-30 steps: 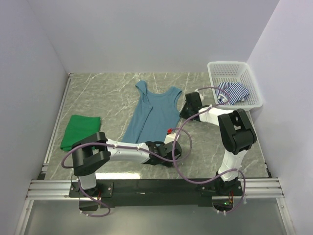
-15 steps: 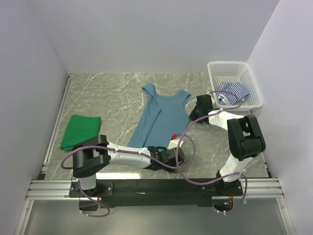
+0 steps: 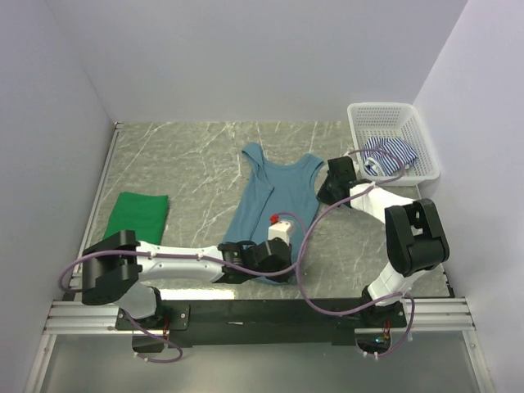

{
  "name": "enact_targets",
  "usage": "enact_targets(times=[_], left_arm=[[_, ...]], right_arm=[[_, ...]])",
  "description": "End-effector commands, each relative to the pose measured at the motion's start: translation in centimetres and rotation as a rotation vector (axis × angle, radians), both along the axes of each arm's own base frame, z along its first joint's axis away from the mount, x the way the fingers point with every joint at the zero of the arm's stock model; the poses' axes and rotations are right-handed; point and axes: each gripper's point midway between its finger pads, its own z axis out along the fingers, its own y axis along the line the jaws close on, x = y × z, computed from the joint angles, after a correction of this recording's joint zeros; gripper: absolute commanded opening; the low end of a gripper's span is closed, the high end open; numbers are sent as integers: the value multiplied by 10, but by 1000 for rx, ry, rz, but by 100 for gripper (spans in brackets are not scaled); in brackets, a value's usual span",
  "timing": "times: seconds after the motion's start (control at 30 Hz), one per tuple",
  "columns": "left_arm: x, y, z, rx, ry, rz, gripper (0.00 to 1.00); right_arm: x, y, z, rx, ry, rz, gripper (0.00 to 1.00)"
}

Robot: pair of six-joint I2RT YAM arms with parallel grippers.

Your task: Fold and stack the tank tops

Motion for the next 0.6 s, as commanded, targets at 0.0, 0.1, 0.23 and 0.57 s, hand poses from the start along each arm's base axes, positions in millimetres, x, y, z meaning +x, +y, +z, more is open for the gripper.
enact_targets(times=[0.0, 0.1, 0.23, 0.57], left_arm=[[13, 7, 17, -83, 18, 73, 1], [20, 21, 12, -80, 28, 111, 1], [26, 38, 6, -80, 34, 151, 1], [36, 77, -14, -18, 44, 243, 1]], right_arm=[[23, 14, 33, -2, -85, 25, 0], [30, 26, 41, -3, -96, 34, 0], [43, 47, 50, -5, -102, 59, 0], [67, 109, 44, -50, -73, 138, 0]])
